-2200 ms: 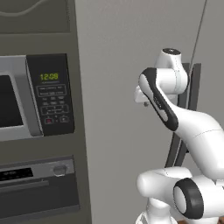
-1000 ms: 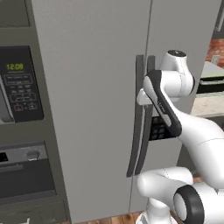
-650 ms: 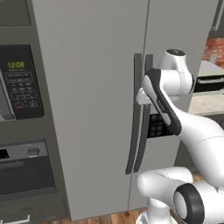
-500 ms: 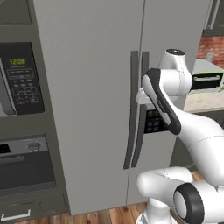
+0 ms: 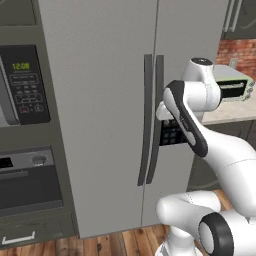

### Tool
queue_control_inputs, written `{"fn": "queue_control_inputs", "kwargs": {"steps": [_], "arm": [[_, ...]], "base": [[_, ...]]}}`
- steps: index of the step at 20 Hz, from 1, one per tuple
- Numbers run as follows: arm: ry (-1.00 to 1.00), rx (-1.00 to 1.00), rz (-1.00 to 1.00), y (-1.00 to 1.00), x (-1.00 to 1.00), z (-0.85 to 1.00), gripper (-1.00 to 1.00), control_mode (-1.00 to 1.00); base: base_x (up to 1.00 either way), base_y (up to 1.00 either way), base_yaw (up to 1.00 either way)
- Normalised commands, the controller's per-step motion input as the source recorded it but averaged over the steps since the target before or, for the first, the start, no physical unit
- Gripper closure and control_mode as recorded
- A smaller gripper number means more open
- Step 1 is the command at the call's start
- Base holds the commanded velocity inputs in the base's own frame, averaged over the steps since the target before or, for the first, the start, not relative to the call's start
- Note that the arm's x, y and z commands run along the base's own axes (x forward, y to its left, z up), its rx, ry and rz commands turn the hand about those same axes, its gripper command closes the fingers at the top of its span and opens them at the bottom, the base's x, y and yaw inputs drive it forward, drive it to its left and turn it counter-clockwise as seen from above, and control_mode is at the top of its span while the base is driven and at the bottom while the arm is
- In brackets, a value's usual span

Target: Retrieve a lemon from the fridge and place it on the cutting board with the fish.

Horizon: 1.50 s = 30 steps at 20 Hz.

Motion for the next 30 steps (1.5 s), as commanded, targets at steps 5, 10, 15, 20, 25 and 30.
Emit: {"fn": "queue_control_inputs", "kwargs": {"steps": [5, 10, 15, 20, 25, 30], "arm": [[-0.09, 0.01, 0.00, -0.10, 0.22, -0.06, -1.00, -1.00], [-0.29, 0.00, 0.00, -0.01, 0.52, -0.09, -1.00, -1.00], [-0.09, -0.02, 0.00, -0.06, 0.56, -0.01, -1.00, -1.00], [-0.02, -0.05, -0.02, -0.14, 0.54, 0.00, -1.00, -1.00], [-0.01, -0.01, -0.02, -0.01, 0.46, -0.04, -1.00, -1.00], [-0.07, 0.00, 0.00, -0.01, 0.44, -0.13, -1.00, -1.00]], "base": [[0.00, 0.00, 0.00], [0.00, 0.00, 0.00], [0.00, 0.00, 0.00], [0.00, 0.00, 0.00], [0.00, 0.00, 0.00], [0.00, 0.00, 0.00]]}}
